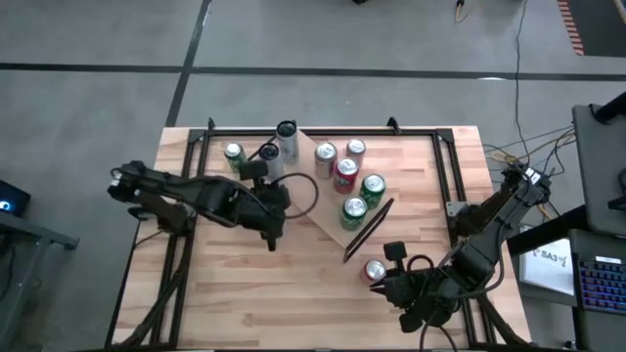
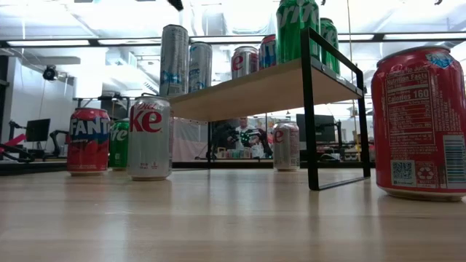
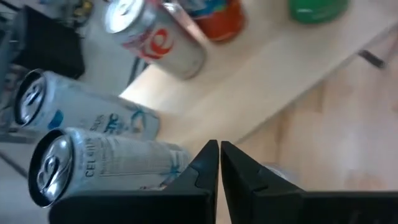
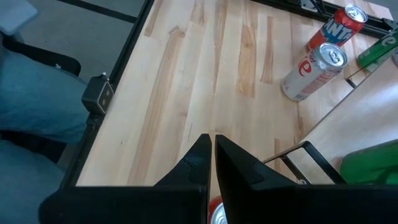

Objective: Place canned beverage on shelf
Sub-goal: Put the blue soda can on the shelf aligned with the other blue soda can

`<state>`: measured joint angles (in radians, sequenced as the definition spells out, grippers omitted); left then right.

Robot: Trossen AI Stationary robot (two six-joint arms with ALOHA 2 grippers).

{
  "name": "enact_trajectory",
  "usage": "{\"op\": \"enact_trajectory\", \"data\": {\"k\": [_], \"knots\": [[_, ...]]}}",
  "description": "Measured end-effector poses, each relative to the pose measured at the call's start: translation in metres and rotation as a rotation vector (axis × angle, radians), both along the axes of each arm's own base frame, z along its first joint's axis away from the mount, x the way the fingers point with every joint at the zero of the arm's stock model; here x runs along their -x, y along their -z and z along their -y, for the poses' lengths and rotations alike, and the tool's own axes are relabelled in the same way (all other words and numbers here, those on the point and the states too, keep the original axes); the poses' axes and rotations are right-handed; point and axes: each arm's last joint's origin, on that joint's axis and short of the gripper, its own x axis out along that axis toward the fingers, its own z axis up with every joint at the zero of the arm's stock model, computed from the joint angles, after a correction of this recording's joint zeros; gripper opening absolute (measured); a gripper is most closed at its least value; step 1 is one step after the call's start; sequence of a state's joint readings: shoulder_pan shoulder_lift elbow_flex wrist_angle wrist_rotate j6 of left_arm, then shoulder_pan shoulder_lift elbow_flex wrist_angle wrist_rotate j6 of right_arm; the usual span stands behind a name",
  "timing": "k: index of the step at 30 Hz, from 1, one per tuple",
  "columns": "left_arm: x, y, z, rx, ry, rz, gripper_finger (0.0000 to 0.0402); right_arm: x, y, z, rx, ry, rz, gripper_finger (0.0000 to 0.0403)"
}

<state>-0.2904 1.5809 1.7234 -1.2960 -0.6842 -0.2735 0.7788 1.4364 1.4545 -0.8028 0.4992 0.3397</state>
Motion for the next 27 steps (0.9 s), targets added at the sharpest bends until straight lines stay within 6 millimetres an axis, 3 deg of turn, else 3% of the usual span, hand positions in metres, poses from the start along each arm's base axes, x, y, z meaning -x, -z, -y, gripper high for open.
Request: {"op": "enact_trajectory", "data": {"k": [11, 19, 27], "knots": [[0.020, 0.043, -0.036, -0.006, -0.101, 0.330, 0.0000, 0.000, 0.000, 0.001, 0.019, 0.024, 0.020, 0.0012], [0.024, 0.077, -0.044, -0.045, -0.168, 0.490, 0.0000, -0.001, -0.001, 0.001, 0.027, 0.035, 0.029, 0.0012], [0.026, 0.082, -0.047, -0.074, -0.223, 0.502, 0.0000, -0.001, -0.001, 0.001, 0.027, 0.035, 0.029, 0.0012]]}}
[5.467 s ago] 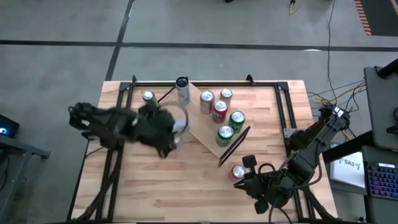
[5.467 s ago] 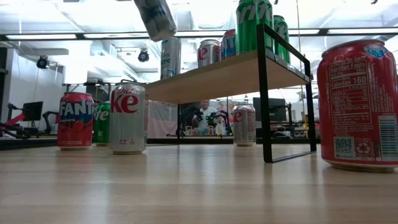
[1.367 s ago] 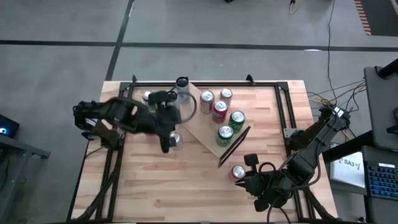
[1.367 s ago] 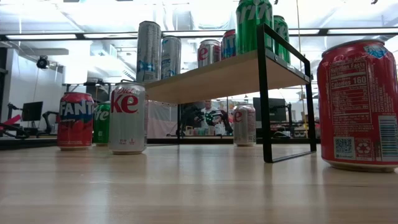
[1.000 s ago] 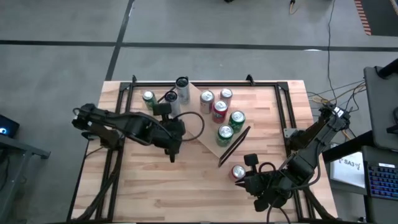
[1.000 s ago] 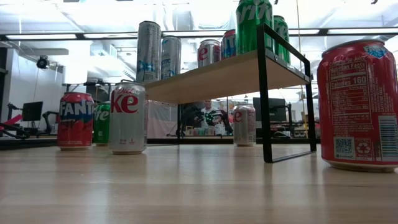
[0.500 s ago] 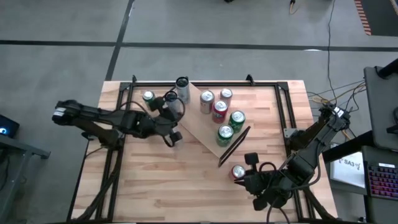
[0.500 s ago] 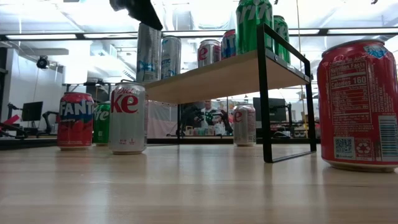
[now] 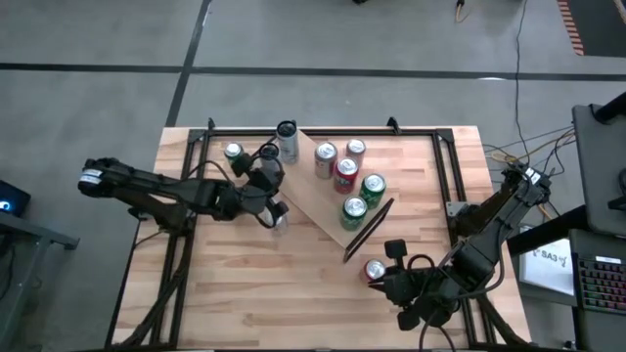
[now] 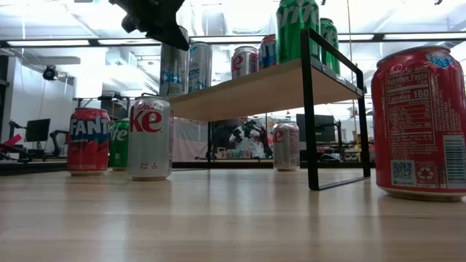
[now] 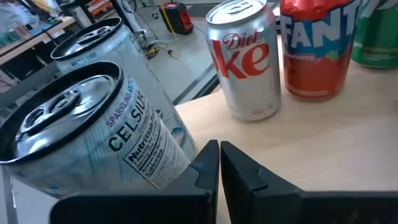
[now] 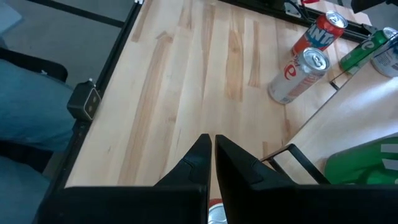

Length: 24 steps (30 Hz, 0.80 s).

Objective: Place canned beverage on shelf
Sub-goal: Put the blue soda can on the shelf aligned with the other blue soda can

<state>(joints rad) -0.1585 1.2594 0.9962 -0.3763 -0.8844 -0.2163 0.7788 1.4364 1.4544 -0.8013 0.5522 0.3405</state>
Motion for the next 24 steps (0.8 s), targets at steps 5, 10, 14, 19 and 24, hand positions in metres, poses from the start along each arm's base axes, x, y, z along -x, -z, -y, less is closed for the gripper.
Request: {"op": "enact_trajectory", "data": {"k": [5, 10, 14, 19, 24], "knots": [[0.000, 0.000, -0.004, -0.014, -0.036, 0.003, 0.0000, 0.000, 0.000, 0.000, -0.001, 0.001, 0.002, 0.0012], [-0.002, -0.002, -0.013, -0.003, -0.074, 0.035, 0.0000, 0.000, 0.000, 0.000, -0.004, 0.001, 0.005, 0.0012], [-0.005, -0.001, -0.023, 0.005, -0.118, 0.063, 0.0000, 0.000, 0.000, 0.000, -0.004, 0.001, 0.005, 0.0012], [-0.008, 0.002, -0.029, 0.012, -0.154, 0.065, 0.0000, 0.000, 0.000, 0.000, -0.005, 0.001, 0.006, 0.0012], [-0.009, 0.003, -0.026, 0.023, -0.138, 0.067, 0.0000, 0.000, 0.000, 0.000, -0.005, 0.001, 0.006, 0.0012]]}}
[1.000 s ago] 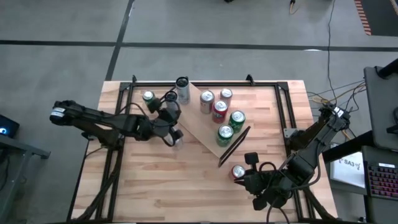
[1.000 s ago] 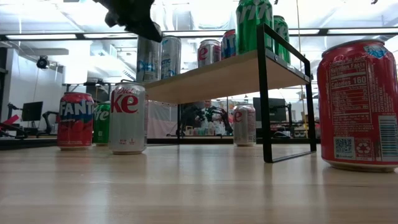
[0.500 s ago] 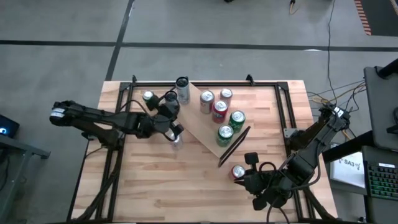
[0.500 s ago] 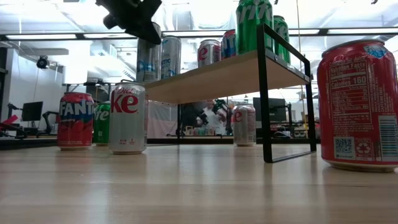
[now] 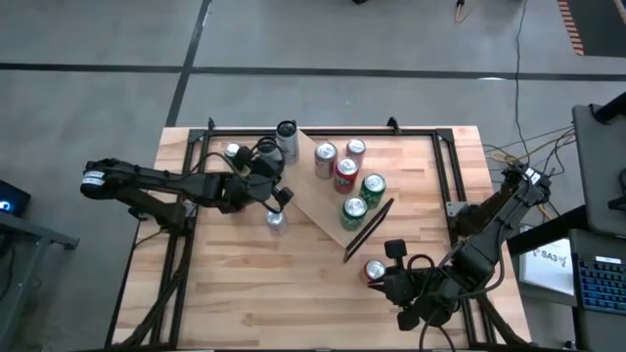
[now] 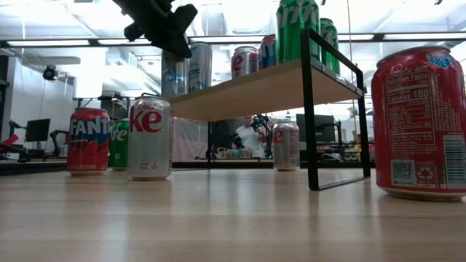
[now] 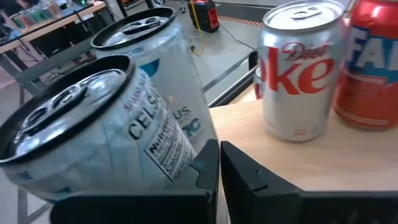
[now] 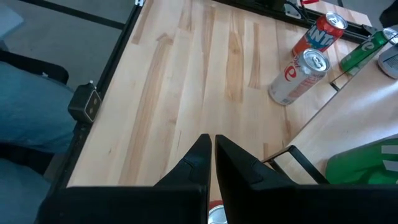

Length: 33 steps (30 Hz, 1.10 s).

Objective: Place canned beverage on shelf
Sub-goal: Put the blue soda can on the shelf aligned with the other blue soda can

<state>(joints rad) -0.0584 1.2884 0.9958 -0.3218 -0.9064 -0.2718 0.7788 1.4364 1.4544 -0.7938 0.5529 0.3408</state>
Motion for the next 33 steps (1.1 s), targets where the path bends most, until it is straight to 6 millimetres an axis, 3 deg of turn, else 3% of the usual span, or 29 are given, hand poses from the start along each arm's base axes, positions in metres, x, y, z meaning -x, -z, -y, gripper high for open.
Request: {"op": "enact_trajectory", "data": {"k": [27, 33], "knots": [[-0.0015, 0.0011, 0.0043, 0.064, 0.071, 0.014, 0.0000, 0.0001, -0.0001, 0.0001, 0.000, 0.000, 0.000, 0.0012], [0.0019, 0.0090, 0.0070, 0.114, 0.127, -0.074, 0.0000, 0.0001, -0.0001, 0.0001, 0.000, 0.000, 0.000, 0.0012]]}}
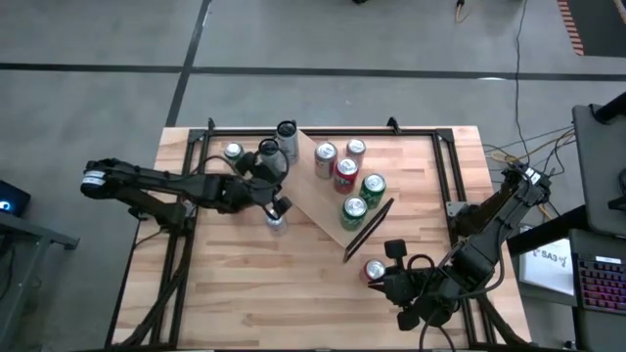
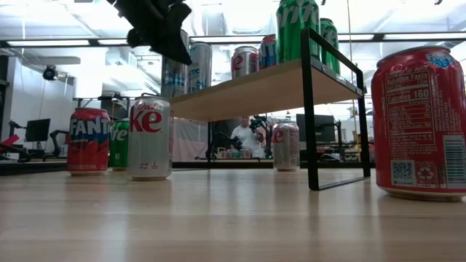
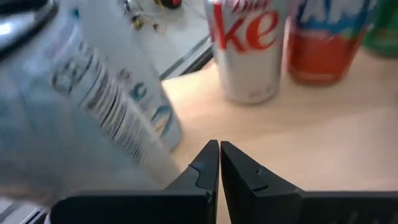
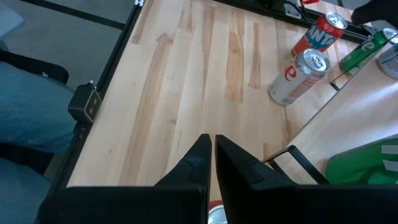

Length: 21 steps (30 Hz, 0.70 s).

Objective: Place canned beverage on shelf
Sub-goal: Put the blue soda can on the shelf aligned with the other blue soda can

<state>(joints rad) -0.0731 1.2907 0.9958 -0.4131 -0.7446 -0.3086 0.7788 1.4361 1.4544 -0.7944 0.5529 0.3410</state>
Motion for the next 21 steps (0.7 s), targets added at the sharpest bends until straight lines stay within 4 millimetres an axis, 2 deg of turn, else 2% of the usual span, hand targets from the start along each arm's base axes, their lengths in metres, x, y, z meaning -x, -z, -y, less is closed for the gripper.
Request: {"op": "enact_trajectory", "data": {"k": [12, 21], "knots": [[-0.005, 0.010, -0.005, -0.105, -0.174, -0.008, 0.0000, 0.000, 0.000, 0.000, -0.001, 0.000, 0.001, 0.0012], [-0.007, 0.011, -0.011, -0.091, -0.223, 0.031, 0.0000, 0.000, 0.000, 0.000, -0.005, 0.000, 0.005, 0.0012]]}}
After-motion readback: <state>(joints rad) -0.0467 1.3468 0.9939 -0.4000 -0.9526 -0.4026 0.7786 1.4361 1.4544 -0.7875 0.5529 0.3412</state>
